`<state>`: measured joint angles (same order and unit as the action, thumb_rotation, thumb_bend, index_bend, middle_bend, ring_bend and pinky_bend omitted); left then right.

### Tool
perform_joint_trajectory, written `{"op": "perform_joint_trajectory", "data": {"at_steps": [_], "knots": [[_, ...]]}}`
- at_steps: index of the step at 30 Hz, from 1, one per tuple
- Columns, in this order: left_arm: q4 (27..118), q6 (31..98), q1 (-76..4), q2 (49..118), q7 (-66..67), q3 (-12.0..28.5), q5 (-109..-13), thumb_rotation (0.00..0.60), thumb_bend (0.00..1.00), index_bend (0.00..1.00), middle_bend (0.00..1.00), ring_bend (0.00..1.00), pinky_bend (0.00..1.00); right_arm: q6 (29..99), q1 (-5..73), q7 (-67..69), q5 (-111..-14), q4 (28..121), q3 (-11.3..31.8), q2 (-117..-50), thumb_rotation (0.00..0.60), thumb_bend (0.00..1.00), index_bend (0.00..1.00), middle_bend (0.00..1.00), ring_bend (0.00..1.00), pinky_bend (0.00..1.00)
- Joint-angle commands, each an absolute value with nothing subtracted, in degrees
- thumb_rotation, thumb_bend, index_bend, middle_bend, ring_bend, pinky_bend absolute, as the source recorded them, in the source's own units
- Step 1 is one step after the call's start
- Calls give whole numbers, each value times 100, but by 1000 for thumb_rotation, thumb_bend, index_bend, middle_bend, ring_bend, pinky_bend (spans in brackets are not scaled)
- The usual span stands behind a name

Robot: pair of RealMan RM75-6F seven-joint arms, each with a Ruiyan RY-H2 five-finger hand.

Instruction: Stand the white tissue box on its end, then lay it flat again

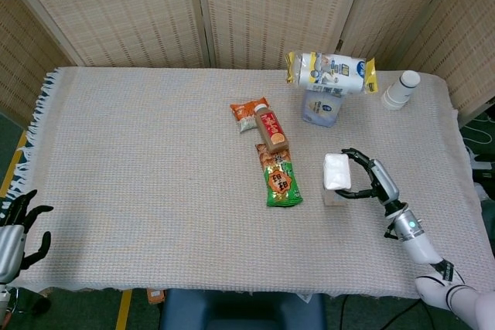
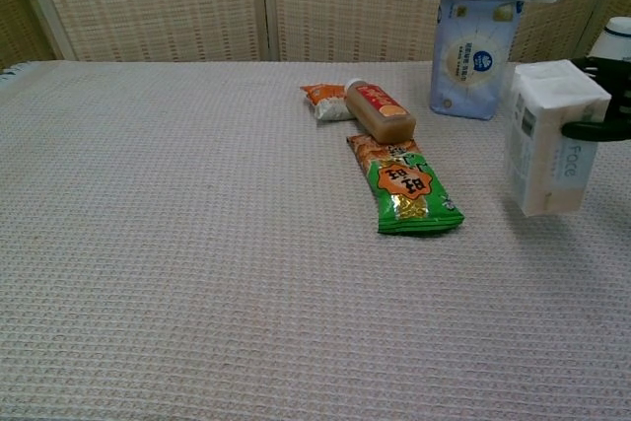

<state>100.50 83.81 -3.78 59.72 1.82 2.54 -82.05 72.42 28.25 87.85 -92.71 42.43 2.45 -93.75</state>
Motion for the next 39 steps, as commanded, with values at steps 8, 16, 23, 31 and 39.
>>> {"op": "perform_joint_trajectory", "data": {"at_steps": [8, 16, 23, 31, 39], "knots": [[10048, 8359, -381, 5984, 237, 260, -8148, 600, 491, 288, 0, 0, 294, 7478, 2825, 9223, -9447, 3437, 20, -9929, 600, 40, 521, 522, 374, 0], [10024, 8298, -400, 5990, 247, 266, -8090, 600, 491, 290, 0, 0, 294, 7346, 2923, 8896, -9354, 2945, 27, -10180, 600, 53, 524, 522, 374, 0], [9992, 8267, -414, 6018, 278, 285, -8026, 600, 491, 290, 0, 0, 294, 7307, 2940, 8685, -9255, 2633, 58, -10424, 600, 57, 525, 522, 374, 0], [9972, 8261, -417, 6028, 281, 299, -7989, 600, 492, 290, 0, 0, 295, 7293, 3022, 8880, -9138, 2381, 149, -10698, 600, 61, 525, 522, 374, 0], [9979, 8260, -415, 6019, 279, 297, -7983, 600, 492, 290, 0, 0, 296, 7093, 2996, 8898, -9196, 2088, -16, -10873, 600, 66, 530, 522, 374, 0]]}}
